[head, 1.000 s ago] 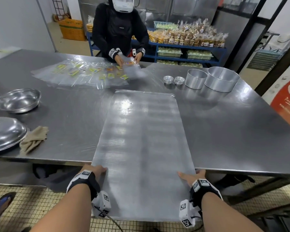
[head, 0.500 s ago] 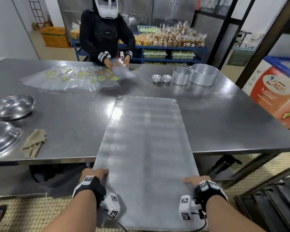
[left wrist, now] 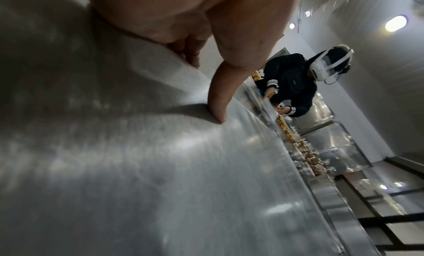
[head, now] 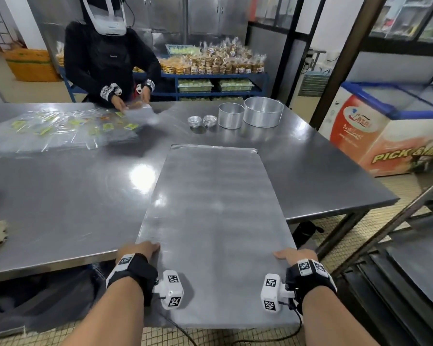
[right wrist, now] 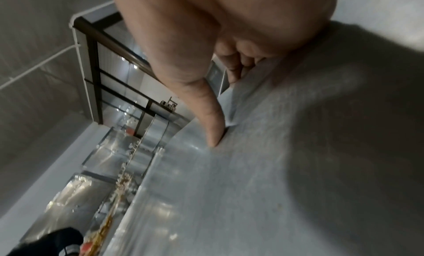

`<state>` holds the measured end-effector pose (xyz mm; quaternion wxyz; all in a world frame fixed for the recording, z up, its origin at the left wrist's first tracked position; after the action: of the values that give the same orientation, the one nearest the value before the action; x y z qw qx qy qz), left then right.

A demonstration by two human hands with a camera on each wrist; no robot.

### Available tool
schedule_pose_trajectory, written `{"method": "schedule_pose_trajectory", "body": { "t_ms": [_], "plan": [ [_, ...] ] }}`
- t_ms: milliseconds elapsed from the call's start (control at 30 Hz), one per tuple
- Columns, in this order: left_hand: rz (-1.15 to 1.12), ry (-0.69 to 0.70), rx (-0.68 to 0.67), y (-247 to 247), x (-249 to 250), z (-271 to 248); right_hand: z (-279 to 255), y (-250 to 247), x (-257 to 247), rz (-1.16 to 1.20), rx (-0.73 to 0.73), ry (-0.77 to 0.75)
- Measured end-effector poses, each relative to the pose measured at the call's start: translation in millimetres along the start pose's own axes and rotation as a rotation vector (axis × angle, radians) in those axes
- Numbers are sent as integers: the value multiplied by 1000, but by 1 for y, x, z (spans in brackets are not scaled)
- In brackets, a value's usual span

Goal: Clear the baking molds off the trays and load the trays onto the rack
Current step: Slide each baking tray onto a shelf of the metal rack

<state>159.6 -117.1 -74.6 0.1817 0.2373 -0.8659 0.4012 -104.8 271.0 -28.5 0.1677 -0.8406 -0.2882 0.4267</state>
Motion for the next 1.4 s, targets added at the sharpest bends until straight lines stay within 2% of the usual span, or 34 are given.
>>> {"method": "schedule_pose_trajectory", "body": {
  "t_ms": [67,300,433,667,933,1100,1200,1400],
  "plan": [
    [-53,17,-20,3,14,-3,-4,-12,4,41,26,12],
    [80,205,-61,13,83,-15,-18,-36,34,164,166,104],
    [139,312,-142,20,121,-17,-52,-49,56,290,305,227],
    [259,473,-262,35,169,-39,-120,-61,86,443,507,283],
    [170,661,-463,66,207,-91,-208,-87,124,638,774,323],
    [149,741,-569,86,223,-144,-255,-97,146,820,923,332],
    [135,798,-629,99,231,-182,-282,-116,158,844,1012,360],
    [68,818,-753,132,241,-243,-318,-155,178,873,1123,380]
  ]
}}
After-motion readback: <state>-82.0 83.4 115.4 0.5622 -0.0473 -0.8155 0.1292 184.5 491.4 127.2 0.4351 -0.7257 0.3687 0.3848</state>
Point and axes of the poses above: each hand's wrist, its own z-axis towards the middle knuckle, its own y-axis out of the palm, x = y × z, the point moved 9 cm from there along z, towards the middle knuckle, and after that the axes turned 2 degrees about z, right-handed, at the moved point
